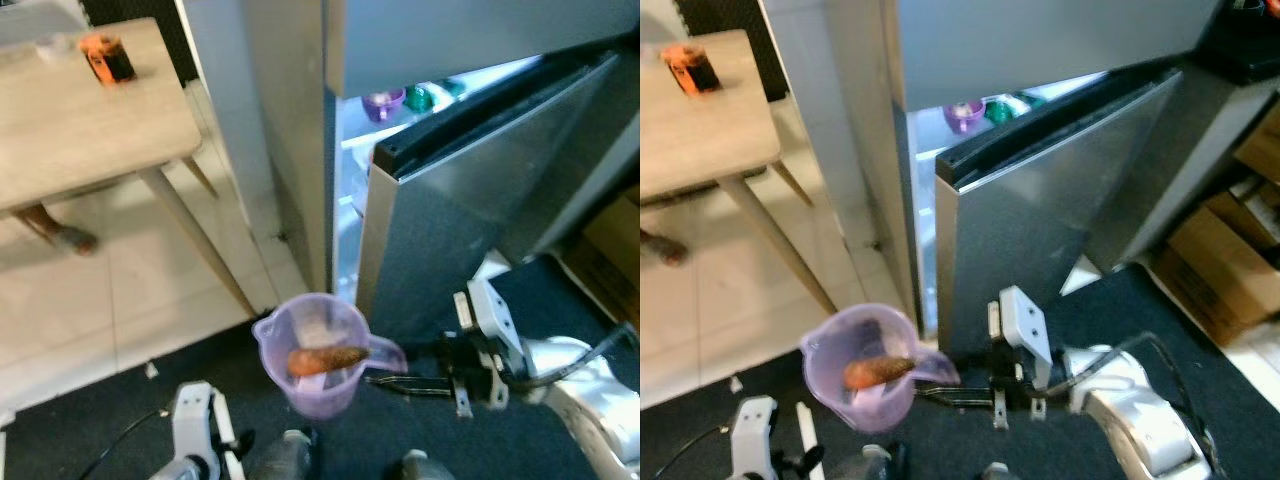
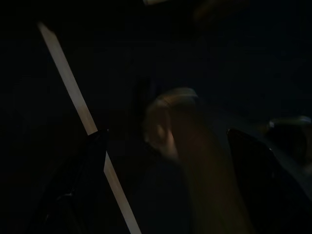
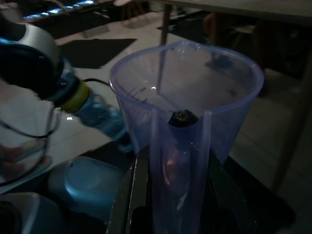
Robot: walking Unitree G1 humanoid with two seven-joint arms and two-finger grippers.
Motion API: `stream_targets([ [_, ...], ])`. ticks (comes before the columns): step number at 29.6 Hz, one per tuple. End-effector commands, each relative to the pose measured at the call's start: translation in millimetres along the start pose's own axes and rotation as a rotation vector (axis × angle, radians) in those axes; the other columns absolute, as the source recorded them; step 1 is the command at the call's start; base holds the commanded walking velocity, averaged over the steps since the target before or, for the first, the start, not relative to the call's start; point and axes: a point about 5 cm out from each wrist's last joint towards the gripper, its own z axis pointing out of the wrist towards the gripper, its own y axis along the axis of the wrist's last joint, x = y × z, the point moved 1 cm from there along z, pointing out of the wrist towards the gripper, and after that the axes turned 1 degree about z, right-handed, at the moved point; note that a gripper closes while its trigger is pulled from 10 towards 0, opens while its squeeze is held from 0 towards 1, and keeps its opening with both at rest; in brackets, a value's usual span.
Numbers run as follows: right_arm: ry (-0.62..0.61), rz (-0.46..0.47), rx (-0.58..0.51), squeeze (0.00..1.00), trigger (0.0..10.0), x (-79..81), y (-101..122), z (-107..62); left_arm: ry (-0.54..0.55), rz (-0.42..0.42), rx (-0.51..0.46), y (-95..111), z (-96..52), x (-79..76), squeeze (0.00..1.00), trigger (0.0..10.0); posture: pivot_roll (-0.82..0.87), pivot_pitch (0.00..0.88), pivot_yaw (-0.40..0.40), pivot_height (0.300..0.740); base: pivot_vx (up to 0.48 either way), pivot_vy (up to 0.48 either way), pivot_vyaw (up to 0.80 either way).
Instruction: Restocking fridge
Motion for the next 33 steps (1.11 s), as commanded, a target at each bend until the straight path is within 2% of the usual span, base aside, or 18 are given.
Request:
stream_targets([
  [1,-0.009,-0.005,0.009,0.0,10.0,0.3,-2.9,0.7,0.004,0.005,0.006,-0.1,0.4,-0.3,0.0,10.0,-0.01,0.112,-0.016,0.74,-0.337,0.0,0.0],
  [7,-0.015,-0.007,0.009,0.0,10.0,-1.0,-2.9,1.6,-0.006,-0.019,-0.012,3.1,2.5,-4.0,0.0,10.0,-0.01,0.109,-0.016,0.74,-0.056,0.0,0.0],
  [15,-0.022,-0.004,0.017,0.0,10.0,-1.9,-3.5,2.5,-0.024,-0.003,-0.027,9.0,5.2,-8.5,0.0,10.0,-0.01,0.103,-0.018,0.74,0.0,0.0,0.0],
  [22,-0.018,-0.003,0.018,0.0,10.0,-1.4,-3.6,2.3,-0.003,0.013,-0.061,20.7,8.2,-9.8,0.0,10.0,-0.02,0.099,-0.022,0.74,0.0,-0.441,0.0],
  [25,-0.018,-0.004,0.019,0.0,10.0,-1.1,-3.5,2.2,-0.001,-0.012,-0.125,36.3,10.9,-12.4,0.0,10.0,-0.02,0.103,-0.023,0.74,0.0,0.0,0.0],
  [28,-0.019,-0.004,0.019,0.0,10.0,-0.9,-3.5,2.1,-0.002,-0.015,-0.149,42.5,11.5,-13.0,0.0,10.0,-0.02,0.103,-0.023,0.74,0.0,0.0,0.0],
  [29,-0.02,-0.005,0.02,0.0,10.0,-1.1,-3.4,2.1,-0.007,-0.017,-0.2,56.7,12.5,-14.1,0.0,10.0,-0.02,0.109,-0.025,0.74,0.0,0.0,0.0],
  [30,-0.026,-0.005,0.021,0.0,10.0,-1.6,-3.0,2.1,-0.028,-0.018,-0.322,94.4,12.6,-17.1,0.0,10.0,-0.02,0.118,-0.027,0.74,0.0,0.0,0.0],
  [33,-0.026,-0.005,0.021,0.0,10.0,-1.6,-3.0,2.1,-0.028,-0.018,-0.322,94.4,12.6,-17.1,0.0,10.0,-0.02,0.118,-0.027,0.74,0.0,0.0,0.0],
])
